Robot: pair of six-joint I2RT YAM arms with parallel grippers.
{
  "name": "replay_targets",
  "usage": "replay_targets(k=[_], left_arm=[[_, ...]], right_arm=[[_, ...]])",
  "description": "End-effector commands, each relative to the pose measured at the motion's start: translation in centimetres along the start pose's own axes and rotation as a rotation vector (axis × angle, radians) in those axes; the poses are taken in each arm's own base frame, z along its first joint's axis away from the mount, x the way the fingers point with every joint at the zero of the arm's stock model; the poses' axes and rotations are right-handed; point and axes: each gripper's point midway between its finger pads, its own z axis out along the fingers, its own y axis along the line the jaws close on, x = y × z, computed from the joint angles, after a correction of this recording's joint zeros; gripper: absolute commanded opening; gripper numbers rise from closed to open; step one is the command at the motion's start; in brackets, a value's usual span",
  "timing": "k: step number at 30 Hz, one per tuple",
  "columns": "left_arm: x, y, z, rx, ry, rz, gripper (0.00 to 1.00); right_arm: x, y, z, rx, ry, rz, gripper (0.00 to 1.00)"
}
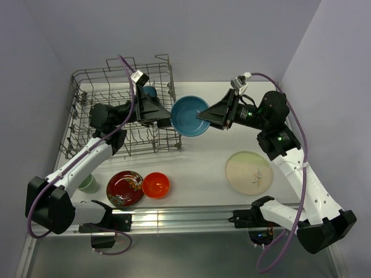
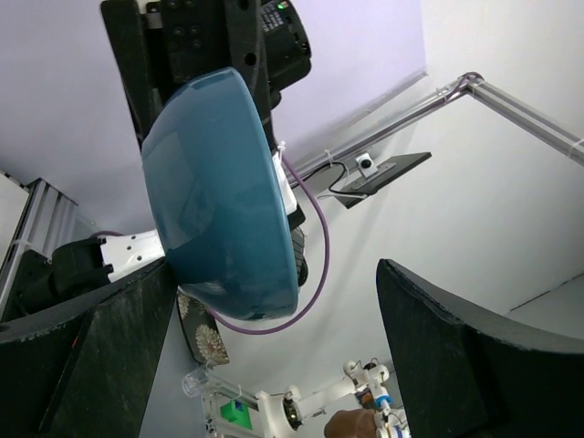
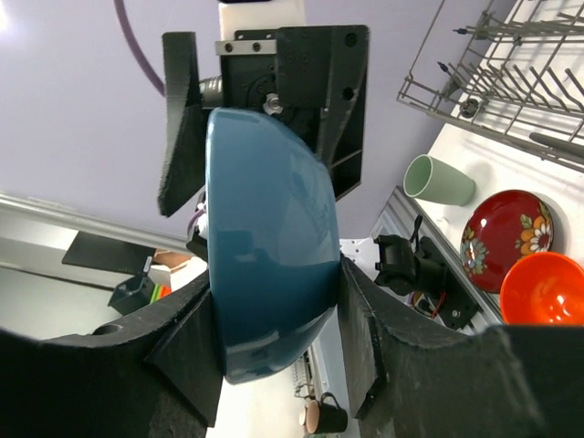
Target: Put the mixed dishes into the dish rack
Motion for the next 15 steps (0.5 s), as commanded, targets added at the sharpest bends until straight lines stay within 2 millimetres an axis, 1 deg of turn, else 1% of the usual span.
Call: replay_targets(k=[1,4,10,13,15], left_arm=[[0.2,-1.7,0.1,0.065,-0.008,0.050,0.94],[0.4,-2.0,0.0,0.086,-0.002,0.048,0.93],[0.2,-1.3,0.1,0.062,-0.004,0.053,0.93],[-0.1,-0.6,0.2,0.026,-0.015,0.057,0.93],[-0.2,-0.2,0.3,0.005,-0.023,0.053,0.93]], right_arm=[[-0.7,1.7,0.3,-0.055,-0.019,-0.066,0.00],[-0.9,1.7,0.3,-0.058,-0.026,-0.062,0.00],[-0.9,2.6,0.4,-0.076,-0.028,-0.069,0.00],[-0.9,3.0,0.3,-0.077,-0.032,-0.077,0.00],[-0.9,2.8,0.4,-0.067,-0.031,-0.073,0.00]])
